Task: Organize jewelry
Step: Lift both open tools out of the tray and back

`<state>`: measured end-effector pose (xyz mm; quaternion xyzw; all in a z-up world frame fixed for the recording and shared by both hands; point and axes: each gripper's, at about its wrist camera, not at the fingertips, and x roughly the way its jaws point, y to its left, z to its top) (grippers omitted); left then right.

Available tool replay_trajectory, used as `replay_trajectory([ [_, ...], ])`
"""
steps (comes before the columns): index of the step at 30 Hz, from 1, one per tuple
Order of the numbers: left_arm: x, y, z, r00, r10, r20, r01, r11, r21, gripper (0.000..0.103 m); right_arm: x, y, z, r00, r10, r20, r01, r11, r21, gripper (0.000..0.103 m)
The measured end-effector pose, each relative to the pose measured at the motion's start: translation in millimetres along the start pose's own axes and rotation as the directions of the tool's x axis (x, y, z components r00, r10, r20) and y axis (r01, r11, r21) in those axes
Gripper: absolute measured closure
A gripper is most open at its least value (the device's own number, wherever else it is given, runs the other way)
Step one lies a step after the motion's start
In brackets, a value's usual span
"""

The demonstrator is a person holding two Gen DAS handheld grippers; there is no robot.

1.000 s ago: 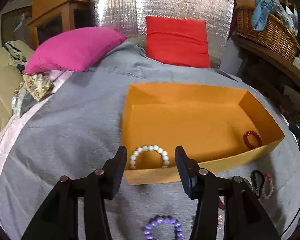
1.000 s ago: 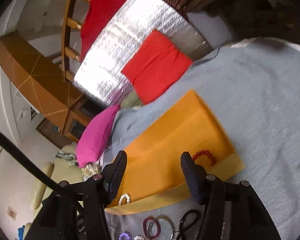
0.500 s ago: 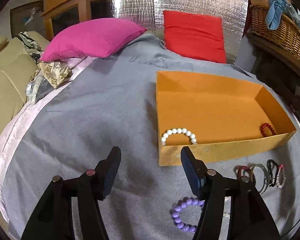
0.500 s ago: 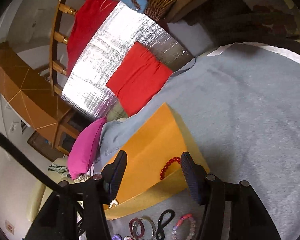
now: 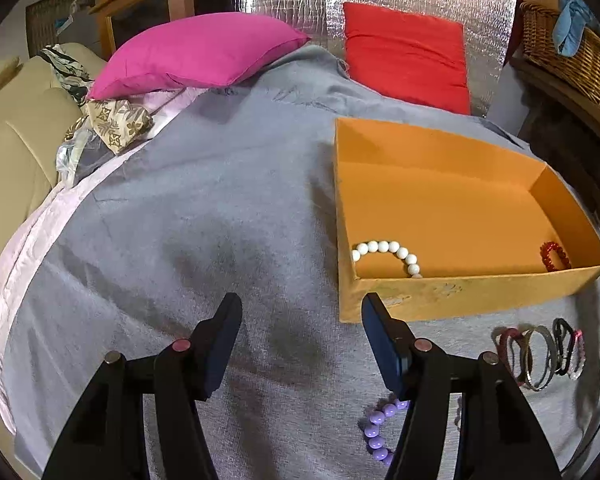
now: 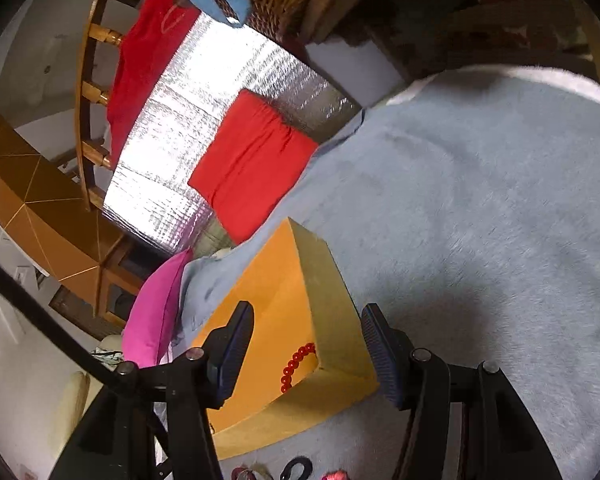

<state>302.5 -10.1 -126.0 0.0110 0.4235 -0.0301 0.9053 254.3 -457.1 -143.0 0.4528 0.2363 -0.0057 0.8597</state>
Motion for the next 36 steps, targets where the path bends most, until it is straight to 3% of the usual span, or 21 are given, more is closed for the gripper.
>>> replay_trajectory([
  [4, 2.8, 3.3, 0.3, 1.0, 0.005, -0.007, -0.005, 1.0, -0.004, 0.04, 8.4, -1.3, -2.9, 0.998, 0.043, -0.044, -0.042, 0.999, 0.014, 0.043],
  [26, 10.1, -2.1, 1.5, 1.0, 0.02, -0.021, -0.02, 1.0, 0.006, 0.04, -4.2, 13.9, -18.5, 0.994, 0.012, -0.106, -0.016, 0.999, -0.035, 0.041],
  [29, -1.0, -6.6, 0.2, 1.0, 0.024, 0.013, -0.024, 1.0, 0.016, 0.04, -12.1, 19.4, -16.5, 0.994, -0.079, -0.079, 0.073, 0.994, -0.078, 0.041],
  [32, -18.1, -14.2, -3.6, 0.998, 0.035, 0.06, -0.037, 0.999, 0.033, 0.04, -26.9, 30.6, -18.9, 0.979, -0.198, -0.057, 0.188, 0.971, -0.148, 0.041],
  [34, -35.3, -21.9, -10.3, 0.994, 0.045, 0.1, -0.05, 0.997, 0.053, 0.039, -42.8, 46.2, -27.7, 0.954, -0.298, -0.025, 0.284, 0.927, -0.245, 0.037],
  [36, -49.9, -28.4, -17.8, 0.99, 0.055, 0.127, -0.063, 0.996, 0.061, 0.029, -55.4, 60.0, -39.8, 0.94, -0.34, -0.001, 0.322, 0.89, -0.323, 0.032],
])
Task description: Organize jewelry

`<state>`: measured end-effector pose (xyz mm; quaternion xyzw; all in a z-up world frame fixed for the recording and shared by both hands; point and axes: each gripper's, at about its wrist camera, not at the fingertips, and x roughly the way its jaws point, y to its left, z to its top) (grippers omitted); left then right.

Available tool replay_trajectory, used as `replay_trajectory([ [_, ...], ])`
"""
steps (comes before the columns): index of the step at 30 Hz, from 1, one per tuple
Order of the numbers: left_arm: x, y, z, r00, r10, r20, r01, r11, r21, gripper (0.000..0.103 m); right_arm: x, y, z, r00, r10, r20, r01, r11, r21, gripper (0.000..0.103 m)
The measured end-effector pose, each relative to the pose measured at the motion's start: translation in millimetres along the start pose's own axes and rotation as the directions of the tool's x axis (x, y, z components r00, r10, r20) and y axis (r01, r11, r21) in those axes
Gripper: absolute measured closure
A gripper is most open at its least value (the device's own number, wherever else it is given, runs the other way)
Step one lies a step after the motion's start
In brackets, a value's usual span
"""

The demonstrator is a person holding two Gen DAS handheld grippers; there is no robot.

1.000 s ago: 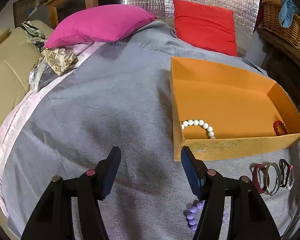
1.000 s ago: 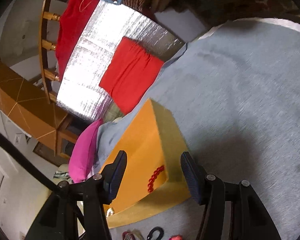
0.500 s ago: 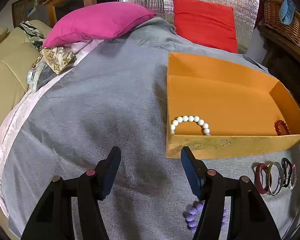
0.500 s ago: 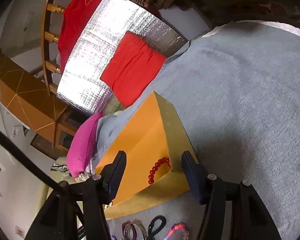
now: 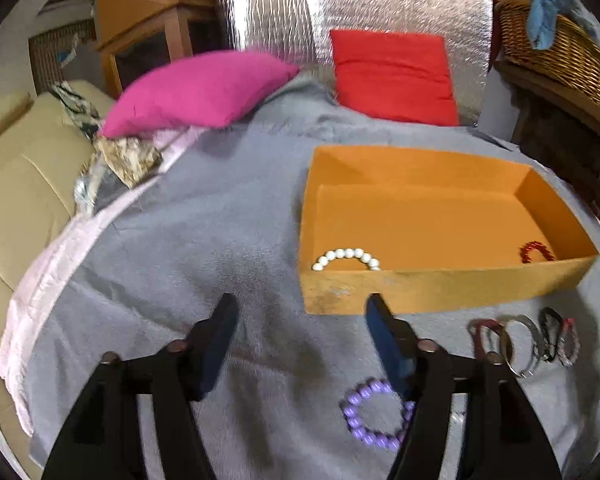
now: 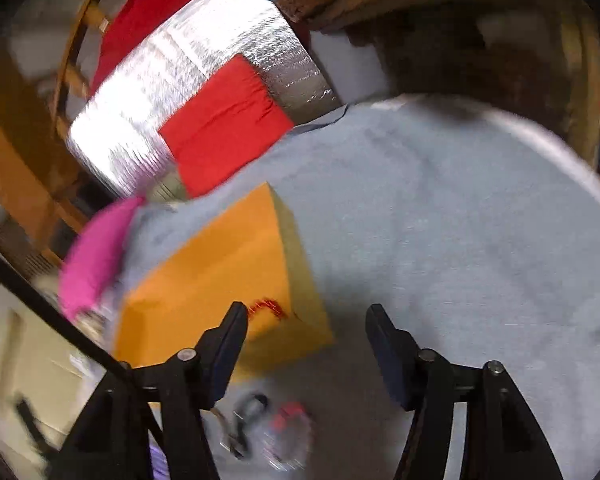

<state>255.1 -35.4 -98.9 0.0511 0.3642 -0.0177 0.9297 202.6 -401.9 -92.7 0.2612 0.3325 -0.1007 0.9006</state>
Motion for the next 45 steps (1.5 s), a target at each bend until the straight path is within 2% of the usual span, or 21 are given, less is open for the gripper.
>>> replay_trajectory([
  [1, -7.9, -2.2, -3.8, 1.0, 0.007, 0.014, -0.007, 1.0, 0.002, 0.026, -5.2, 4.7, -4.1, 1.0, -0.003, -0.004, 0.003, 1.0, -0.027, 0.032],
  [4, -29.4, -9.5, -19.2, 0.999, 0.005, 0.037, -0.005, 1.0, 0.019, 0.024, -19.1, 20.8, -22.3, 0.999, 0.005, -0.034, -0.009, 0.994, -0.104, 0.031],
  [12, -57.8, -22.5, -57.7, 1.0, 0.001, 0.012, -0.001, 0.998, 0.055, 0.023, -33.3, 54.6, -92.7, 0.992, -0.038, -0.122, 0.002, 0.96, -0.281, 0.03],
  [15, -60.4, -25.1, -66.8, 1.0, -0.005, -0.001, 0.005, 0.998, 0.068, 0.023, -32.3, 62.2, -104.3, 0.99, -0.048, -0.131, 0.004, 0.949, -0.314, 0.03],
  [28, -53.1, -38.1, -76.0, 1.0, 0.01, -0.011, -0.009, 0.991, 0.136, 0.023, -12.8, 74.7, -108.4, 0.987, -0.04, -0.156, -0.007, 0.956, -0.292, 0.03],
  [39, -48.4, -59.4, -77.4, 1.0, -0.004, -0.024, 0.008, 0.985, 0.174, 0.023, -11.5, 53.6, -97.9, 0.982, -0.017, -0.186, -0.021, 0.979, -0.202, 0.03],
  [45, -44.4, -71.5, -78.5, 0.999, -0.015, -0.037, 0.022, 0.98, 0.196, 0.023, -15.8, 38.6, -90.8, 0.983, -0.01, -0.183, -0.021, 0.986, -0.167, 0.036],
])
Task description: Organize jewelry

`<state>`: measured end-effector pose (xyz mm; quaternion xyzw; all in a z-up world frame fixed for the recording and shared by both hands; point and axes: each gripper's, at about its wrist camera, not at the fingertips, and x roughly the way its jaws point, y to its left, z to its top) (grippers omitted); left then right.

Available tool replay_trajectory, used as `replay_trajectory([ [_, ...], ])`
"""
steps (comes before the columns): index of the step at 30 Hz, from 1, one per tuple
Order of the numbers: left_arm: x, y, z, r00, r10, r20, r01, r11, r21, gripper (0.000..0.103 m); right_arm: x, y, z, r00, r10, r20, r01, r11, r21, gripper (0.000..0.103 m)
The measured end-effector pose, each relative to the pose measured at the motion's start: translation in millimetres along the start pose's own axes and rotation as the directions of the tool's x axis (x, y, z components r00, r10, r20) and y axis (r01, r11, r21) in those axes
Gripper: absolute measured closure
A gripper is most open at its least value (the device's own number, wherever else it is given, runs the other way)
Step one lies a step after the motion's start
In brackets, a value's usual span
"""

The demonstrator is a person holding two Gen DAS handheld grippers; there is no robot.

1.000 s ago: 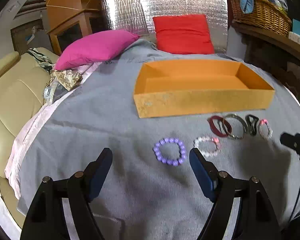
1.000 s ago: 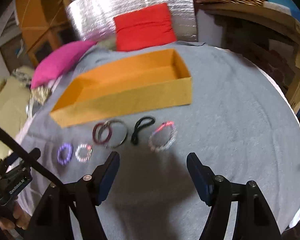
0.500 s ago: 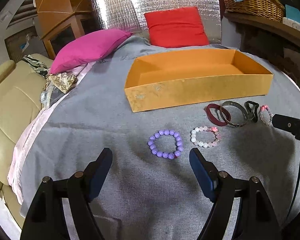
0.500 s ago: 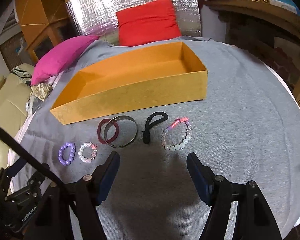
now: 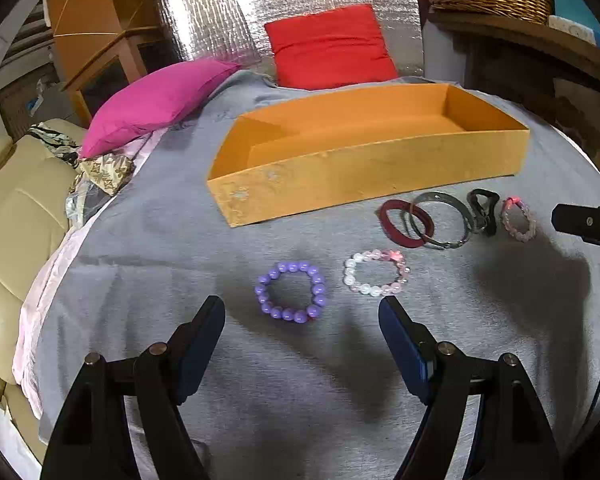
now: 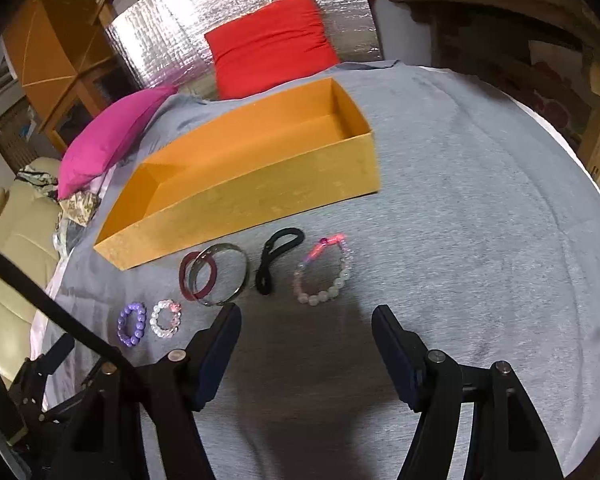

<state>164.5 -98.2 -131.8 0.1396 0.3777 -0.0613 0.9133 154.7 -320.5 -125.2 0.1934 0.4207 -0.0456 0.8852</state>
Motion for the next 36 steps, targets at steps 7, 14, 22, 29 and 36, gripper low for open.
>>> replay_trajectory([
  [7, 3.4, -11.3, 1.3, 1.0, -0.011, -0.007, 0.011, 1.0, 0.019, 0.023, -2.9, -24.7, 4.0, 1.0, 0.019, -0.015, -0.018, 0.997, 0.069, 0.043],
  [14, 5.7, -28.0, 3.0, 0.999, -0.029, -0.016, 0.03, 0.998, 0.047, 0.023, -5.2, -42.2, 5.5, 0.999, 0.029, -0.023, -0.026, 0.993, 0.112, 0.047],
  [22, 10.1, -46.3, 3.7, 0.998, -0.053, -0.034, 0.055, 0.996, 0.073, 0.023, -6.7, -59.4, 5.9, 0.998, 0.059, -0.038, -0.052, 0.984, 0.17, 0.051],
  [29, 15.8, -44.7, 2.9, 0.997, -0.056, -0.059, 0.061, 0.996, 0.071, 0.023, -4.2, -60.7, 8.3, 0.99, 0.13, -0.052, -0.116, 0.969, 0.218, 0.051],
  [36, 25.0, 0.6, 3.5, 0.996, -0.011, -0.087, 0.01, 1.0, -0.015, 0.023, 7.0, -37.2, 10.2, 0.981, 0.181, -0.074, -0.162, 0.964, 0.21, 0.051],
])
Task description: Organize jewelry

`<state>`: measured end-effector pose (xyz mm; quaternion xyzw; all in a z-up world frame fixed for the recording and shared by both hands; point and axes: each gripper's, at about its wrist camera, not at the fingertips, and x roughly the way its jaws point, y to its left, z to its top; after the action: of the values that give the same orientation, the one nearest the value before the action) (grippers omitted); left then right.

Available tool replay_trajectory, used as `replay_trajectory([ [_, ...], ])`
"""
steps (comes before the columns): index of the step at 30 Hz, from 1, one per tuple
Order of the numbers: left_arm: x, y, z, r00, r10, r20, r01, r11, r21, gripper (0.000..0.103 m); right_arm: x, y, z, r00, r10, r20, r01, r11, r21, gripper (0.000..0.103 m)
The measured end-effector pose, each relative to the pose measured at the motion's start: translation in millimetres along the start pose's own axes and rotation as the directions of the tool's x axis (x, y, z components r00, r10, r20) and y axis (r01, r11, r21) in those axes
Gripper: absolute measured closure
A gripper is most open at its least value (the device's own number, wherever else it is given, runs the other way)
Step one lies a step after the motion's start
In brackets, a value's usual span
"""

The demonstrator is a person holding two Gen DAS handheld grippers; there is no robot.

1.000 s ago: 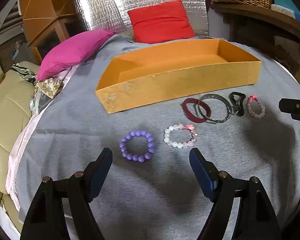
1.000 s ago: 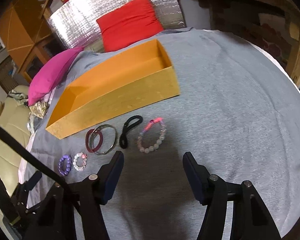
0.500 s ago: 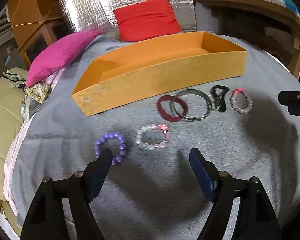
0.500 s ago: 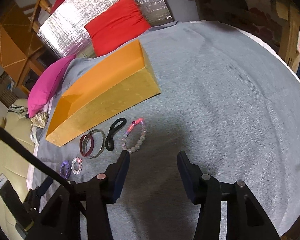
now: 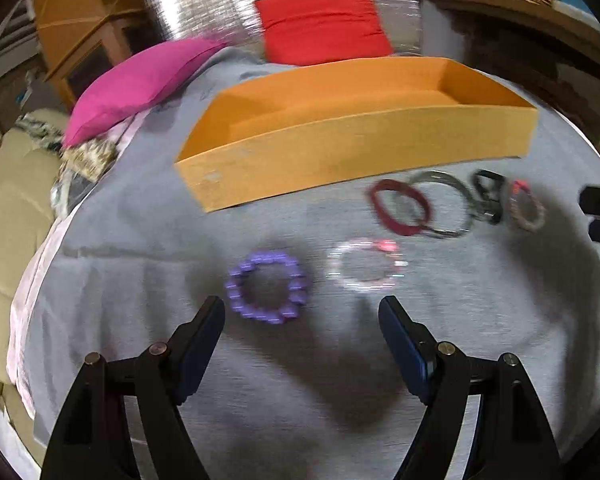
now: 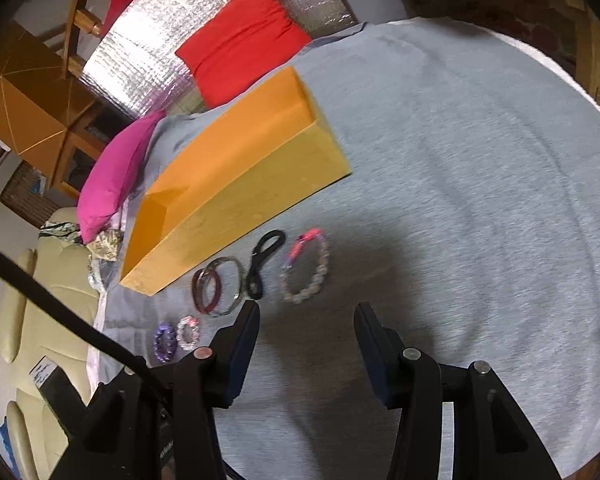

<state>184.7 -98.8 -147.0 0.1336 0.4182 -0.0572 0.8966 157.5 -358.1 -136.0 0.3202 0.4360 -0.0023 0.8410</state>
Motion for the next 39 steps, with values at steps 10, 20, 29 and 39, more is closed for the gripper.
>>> replay_trajectory([
  [10, 5.7, 51.7, -5.9, 0.998, 0.038, -0.04, -0.041, 0.995, -0.091, 0.023, 36.7, 43.1, -5.9, 0.998, 0.035, -0.058, -0.039, 0.998, -0.059, 0.051],
  [20, 14.0, 83.7, -8.6, 0.996, 0.047, -0.07, -0.057, 0.988, -0.144, 0.023, 46.6, 52.5, -1.9, 0.999, -0.014, -0.034, 0.012, 0.997, -0.071, 0.051],
  [29, 21.7, 94.1, -6.3, 0.993, -0.087, -0.08, 0.068, 0.975, -0.21, 0.023, 32.8, 16.0, 21.9, 0.977, -0.206, 0.052, 0.208, 0.978, -0.032, 0.051],
  [39, 26.6, 98.7, -1.4, 0.985, -0.161, -0.06, 0.14, 0.957, -0.256, 0.023, 81.9, 44.9, 21.7, 0.919, -0.391, 0.051, 0.392, 0.896, -0.206, 0.071],
])
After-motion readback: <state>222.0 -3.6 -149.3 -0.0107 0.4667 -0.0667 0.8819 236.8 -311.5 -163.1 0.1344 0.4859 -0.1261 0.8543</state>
